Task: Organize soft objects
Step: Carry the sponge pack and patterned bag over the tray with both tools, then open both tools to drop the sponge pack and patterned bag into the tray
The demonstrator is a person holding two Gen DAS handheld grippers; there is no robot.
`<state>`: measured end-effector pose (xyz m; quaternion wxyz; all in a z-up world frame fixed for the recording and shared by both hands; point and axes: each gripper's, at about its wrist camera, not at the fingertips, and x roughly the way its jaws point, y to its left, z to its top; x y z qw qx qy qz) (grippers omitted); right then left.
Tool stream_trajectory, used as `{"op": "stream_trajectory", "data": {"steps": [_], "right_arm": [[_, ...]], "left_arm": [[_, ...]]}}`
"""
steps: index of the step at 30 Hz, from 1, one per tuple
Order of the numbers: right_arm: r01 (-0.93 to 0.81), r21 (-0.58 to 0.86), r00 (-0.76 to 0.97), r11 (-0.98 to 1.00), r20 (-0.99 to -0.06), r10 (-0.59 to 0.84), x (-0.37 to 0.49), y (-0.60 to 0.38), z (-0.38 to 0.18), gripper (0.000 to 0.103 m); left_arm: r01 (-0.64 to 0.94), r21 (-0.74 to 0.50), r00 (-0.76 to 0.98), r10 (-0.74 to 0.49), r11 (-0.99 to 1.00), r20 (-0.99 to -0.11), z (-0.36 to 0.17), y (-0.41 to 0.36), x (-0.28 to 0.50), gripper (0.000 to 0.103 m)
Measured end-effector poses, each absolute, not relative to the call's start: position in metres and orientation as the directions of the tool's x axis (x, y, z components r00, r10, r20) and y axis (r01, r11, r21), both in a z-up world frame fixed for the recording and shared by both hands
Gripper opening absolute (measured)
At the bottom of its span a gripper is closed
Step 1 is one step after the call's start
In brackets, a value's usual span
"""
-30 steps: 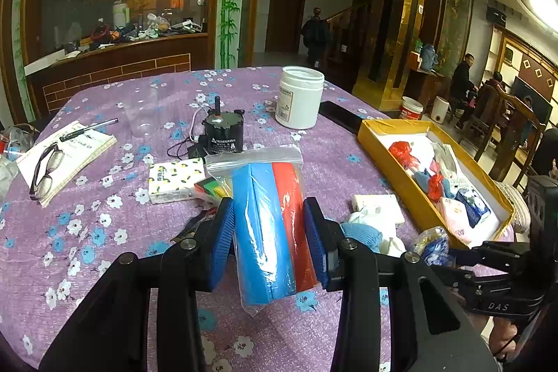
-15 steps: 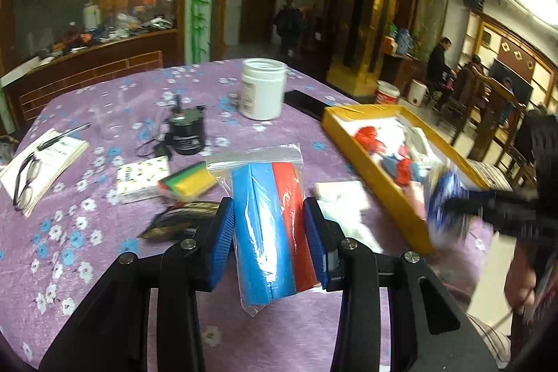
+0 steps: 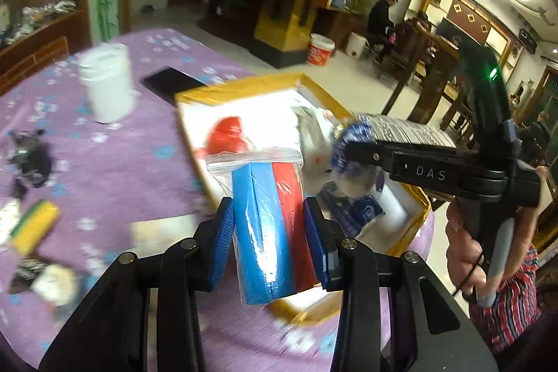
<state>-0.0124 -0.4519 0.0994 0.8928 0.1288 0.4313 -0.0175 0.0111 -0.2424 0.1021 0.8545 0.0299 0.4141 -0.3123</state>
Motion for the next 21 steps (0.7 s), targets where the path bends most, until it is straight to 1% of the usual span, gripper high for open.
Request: {"op": "stream_trajectory", "data": {"steps": [3, 5, 10, 12, 13, 14, 15, 16, 17, 21], "right_arm": [[0.173, 0.202, 0.624, 0.964, -0.780, 0.051, -0.007, -0.463, 0.094, 0.037], [0.179, 0.217, 0.617, 0.960, -0.785, 0.063, -0.001, -0.470, 0.087, 0.037], [0.198, 0.225, 0.595, 0.954, -0.801, 0.065, 0.007, -0.480, 0.072, 0.040], [0.197, 0.220, 0.601, 0.955, -0.797, 0.059, 0.006, -0.480, 0.070, 0.045], [0.195, 0.213, 0.610, 0.957, -0.791, 0.052, 0.005, -0.480, 0.071, 0.058], [0.195, 0.208, 0.620, 0.959, -0.783, 0.044, 0.003, -0.479, 0.072, 0.070], [0.193, 0.204, 0.632, 0.960, -0.774, 0.037, 0.000, -0.478, 0.074, 0.070], [0.190, 0.200, 0.641, 0.961, -0.767, 0.033, -0.002, -0.478, 0.076, 0.070], [0.183, 0.207, 0.650, 0.961, -0.759, 0.040, -0.006, -0.477, 0.078, 0.070], [0.162, 0.279, 0.699, 0.946, -0.709, 0.090, -0.027, -0.476, 0.089, 0.070]], "left_arm": [[0.552, -0.201, 0.459, -0.496, 0.809, -0.737, 0.089, -0.261, 0.017, 0.037], [0.550, -0.188, 0.459, -0.482, 0.814, -0.746, 0.081, -0.267, 0.022, 0.037], [0.559, -0.205, 0.429, -0.492, 0.804, -0.758, 0.069, -0.266, 0.026, 0.037], [0.561, -0.217, 0.426, -0.503, 0.799, -0.752, 0.068, -0.265, 0.025, 0.043], [0.567, -0.225, 0.423, -0.514, 0.793, -0.746, 0.069, -0.264, 0.024, 0.045], [0.572, -0.226, 0.426, -0.521, 0.789, -0.740, 0.071, -0.263, 0.023, 0.050], [0.574, -0.217, 0.438, -0.520, 0.790, -0.734, 0.073, -0.263, 0.021, 0.057], [0.575, -0.211, 0.450, -0.521, 0.790, -0.726, 0.075, -0.264, 0.019, 0.059], [0.577, -0.212, 0.456, -0.527, 0.789, -0.717, 0.077, -0.262, 0.018, 0.061], [0.581, -0.192, 0.496, -0.531, 0.791, -0.687, 0.087, -0.258, 0.008, 0.061]]}}
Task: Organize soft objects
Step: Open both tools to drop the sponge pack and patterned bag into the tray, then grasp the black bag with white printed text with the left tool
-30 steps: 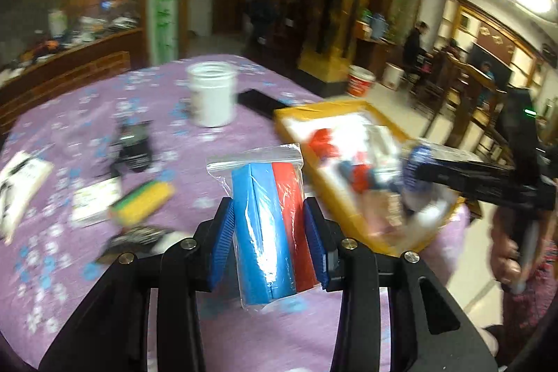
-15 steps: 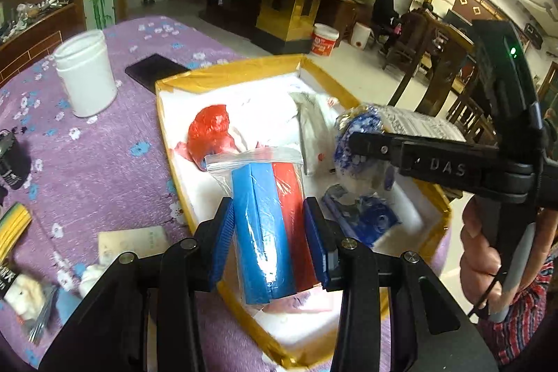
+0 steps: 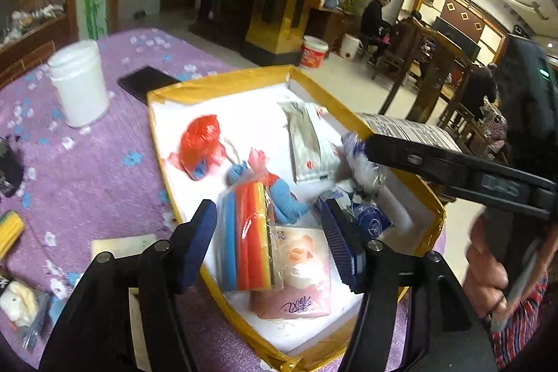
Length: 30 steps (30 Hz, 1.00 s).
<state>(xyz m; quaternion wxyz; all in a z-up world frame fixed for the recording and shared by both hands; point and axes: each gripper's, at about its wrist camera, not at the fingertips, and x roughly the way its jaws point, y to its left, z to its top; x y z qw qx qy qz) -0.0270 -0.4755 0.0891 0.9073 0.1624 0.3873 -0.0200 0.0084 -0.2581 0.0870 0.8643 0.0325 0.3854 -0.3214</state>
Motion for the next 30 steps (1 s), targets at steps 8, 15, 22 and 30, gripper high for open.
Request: {"op": "stream_trajectory", "data": {"steps": [8, 15, 22, 30], "right_arm": [[0.090, 0.353, 0.789, 0.931, -0.595, 0.150, -0.080, -0.437, 0.102, 0.070], [-0.019, 0.379, 0.763, 0.925, -0.592, 0.258, -0.088, -0.392, 0.099, 0.070], [-0.097, 0.383, 0.724, 0.919, -0.606, 0.329, -0.083, -0.355, 0.091, 0.070], [-0.136, 0.395, 0.692, 0.909, -0.619, 0.372, -0.083, -0.333, 0.082, 0.070]], "left_arm": [[0.553, -0.155, 0.551, -0.499, 0.818, -0.668, 0.106, -0.232, -0.009, 0.061], [0.462, -0.178, 0.590, -0.451, 0.869, -0.670, 0.108, -0.154, -0.024, 0.061], [0.190, -0.232, 0.612, -0.299, 0.954, -0.732, 0.092, -0.037, -0.007, 0.061], [-0.028, -0.378, 0.501, -0.314, 0.926, -0.806, 0.052, -0.005, 0.043, 0.061]]}}
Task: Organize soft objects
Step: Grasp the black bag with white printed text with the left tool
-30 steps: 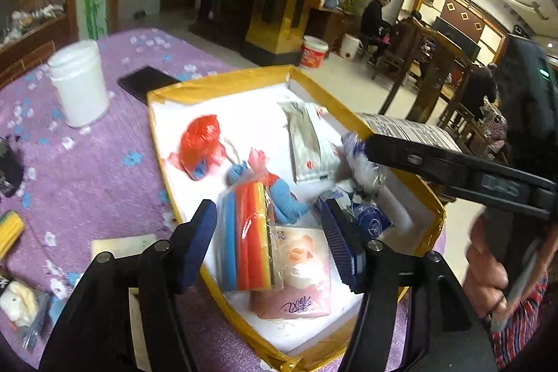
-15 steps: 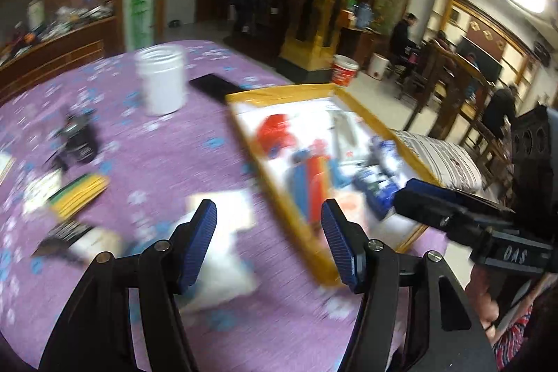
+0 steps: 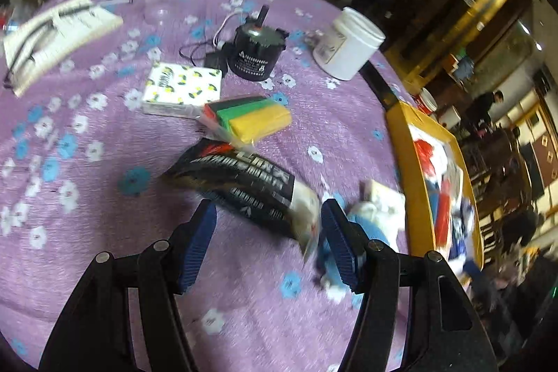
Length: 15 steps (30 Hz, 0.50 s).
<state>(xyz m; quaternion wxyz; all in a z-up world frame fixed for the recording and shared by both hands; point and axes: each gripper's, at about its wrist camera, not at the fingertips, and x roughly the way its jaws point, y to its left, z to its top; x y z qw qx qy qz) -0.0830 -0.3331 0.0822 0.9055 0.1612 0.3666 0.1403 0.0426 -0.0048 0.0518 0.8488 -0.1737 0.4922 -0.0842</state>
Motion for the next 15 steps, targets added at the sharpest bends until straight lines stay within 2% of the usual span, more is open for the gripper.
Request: {"op": "stream_trajectory", "data": {"steps": [3, 8, 12, 15], "right_arm": [[-0.143, 0.389, 0.691, 0.910, -0.619, 0.374, -0.086, -0.332, 0.081, 0.070], [-0.144, 0.395, 0.691, 0.907, -0.616, 0.378, -0.090, -0.336, 0.079, 0.070], [-0.150, 0.401, 0.674, 0.904, -0.627, 0.390, -0.087, -0.334, 0.076, 0.069], [-0.166, 0.404, 0.660, 0.900, -0.633, 0.406, -0.084, -0.326, 0.075, 0.069]], "left_arm": [[-0.098, -0.378, 0.454, -0.297, 0.921, -0.840, 0.036, -0.011, 0.065, 0.061], [-0.104, -0.338, 0.413, -0.268, 0.935, -0.870, 0.021, -0.025, 0.085, 0.061], [-0.055, -0.300, 0.431, -0.249, 0.952, -0.868, 0.022, -0.025, 0.081, 0.045], [-0.006, -0.260, 0.452, -0.230, 0.965, -0.862, 0.030, -0.019, 0.064, 0.044]]}}
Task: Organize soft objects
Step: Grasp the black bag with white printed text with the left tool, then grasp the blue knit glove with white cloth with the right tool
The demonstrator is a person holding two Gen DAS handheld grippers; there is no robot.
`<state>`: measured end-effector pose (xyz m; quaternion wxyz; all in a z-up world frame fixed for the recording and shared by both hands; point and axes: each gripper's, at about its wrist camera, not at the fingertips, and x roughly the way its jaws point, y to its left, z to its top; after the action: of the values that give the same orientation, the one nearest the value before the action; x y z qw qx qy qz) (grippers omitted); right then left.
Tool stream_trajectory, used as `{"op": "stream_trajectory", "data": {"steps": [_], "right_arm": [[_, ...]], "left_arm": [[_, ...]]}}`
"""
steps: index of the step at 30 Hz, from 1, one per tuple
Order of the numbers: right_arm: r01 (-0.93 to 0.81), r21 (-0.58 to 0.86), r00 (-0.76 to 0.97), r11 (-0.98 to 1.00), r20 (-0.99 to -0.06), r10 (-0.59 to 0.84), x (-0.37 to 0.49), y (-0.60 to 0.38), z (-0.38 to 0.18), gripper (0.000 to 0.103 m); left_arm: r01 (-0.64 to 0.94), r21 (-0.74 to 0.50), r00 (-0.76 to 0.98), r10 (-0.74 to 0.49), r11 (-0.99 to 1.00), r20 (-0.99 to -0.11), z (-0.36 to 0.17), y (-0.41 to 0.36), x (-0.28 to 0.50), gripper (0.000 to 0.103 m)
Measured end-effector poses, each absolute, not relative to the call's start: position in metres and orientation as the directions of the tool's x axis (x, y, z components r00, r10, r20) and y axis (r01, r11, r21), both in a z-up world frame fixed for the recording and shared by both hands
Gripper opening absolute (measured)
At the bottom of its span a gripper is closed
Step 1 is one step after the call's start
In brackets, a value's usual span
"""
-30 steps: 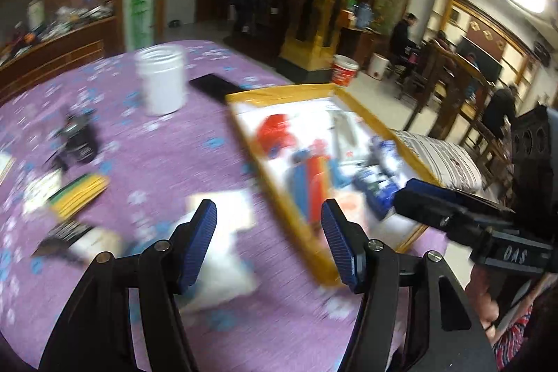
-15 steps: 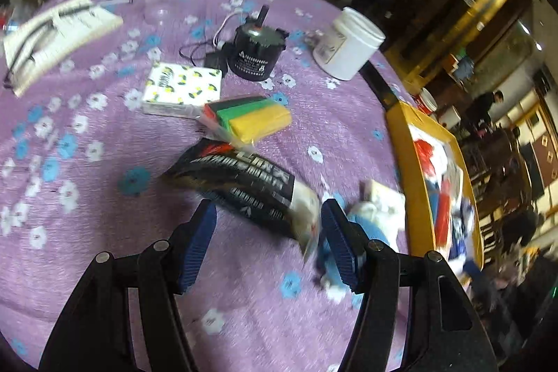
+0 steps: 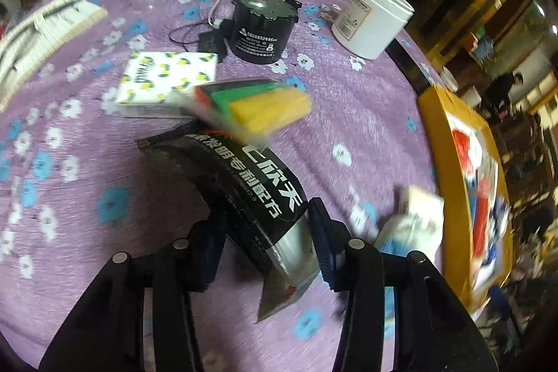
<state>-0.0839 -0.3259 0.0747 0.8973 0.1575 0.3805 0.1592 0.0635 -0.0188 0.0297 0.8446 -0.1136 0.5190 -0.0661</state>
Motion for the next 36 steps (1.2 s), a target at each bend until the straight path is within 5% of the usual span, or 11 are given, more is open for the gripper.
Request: {"op": "stream_trajectory", "data": {"steps": [6, 15, 23, 36], "right_arm": [[-0.241, 0.319, 0.616, 0.917, -0.679, 0.398, -0.070, -0.283, 0.071, 0.070], [-0.339, 0.171, 0.575, 0.925, -0.741, 0.347, -0.027, -0.214, 0.067, 0.061], [-0.309, 0.209, 0.484, 0.928, -0.806, 0.342, 0.012, -0.200, 0.027, 0.033], [-0.292, 0.317, 0.648, 0.902, -0.628, 0.431, -0.008, -0.236, 0.044, 0.030]], "left_arm": [[0.081, -0.184, 0.584, -0.196, 0.980, -0.788, 0.049, -0.001, 0.031, 0.044], [0.099, -0.227, 0.604, -0.240, 0.969, -0.760, 0.051, 0.005, 0.033, 0.044], [0.128, -0.217, 0.616, -0.249, 0.968, -0.747, 0.053, -0.002, 0.027, 0.044], [0.232, -0.167, 0.693, -0.283, 0.958, -0.663, 0.068, -0.026, 0.006, 0.044]]}}
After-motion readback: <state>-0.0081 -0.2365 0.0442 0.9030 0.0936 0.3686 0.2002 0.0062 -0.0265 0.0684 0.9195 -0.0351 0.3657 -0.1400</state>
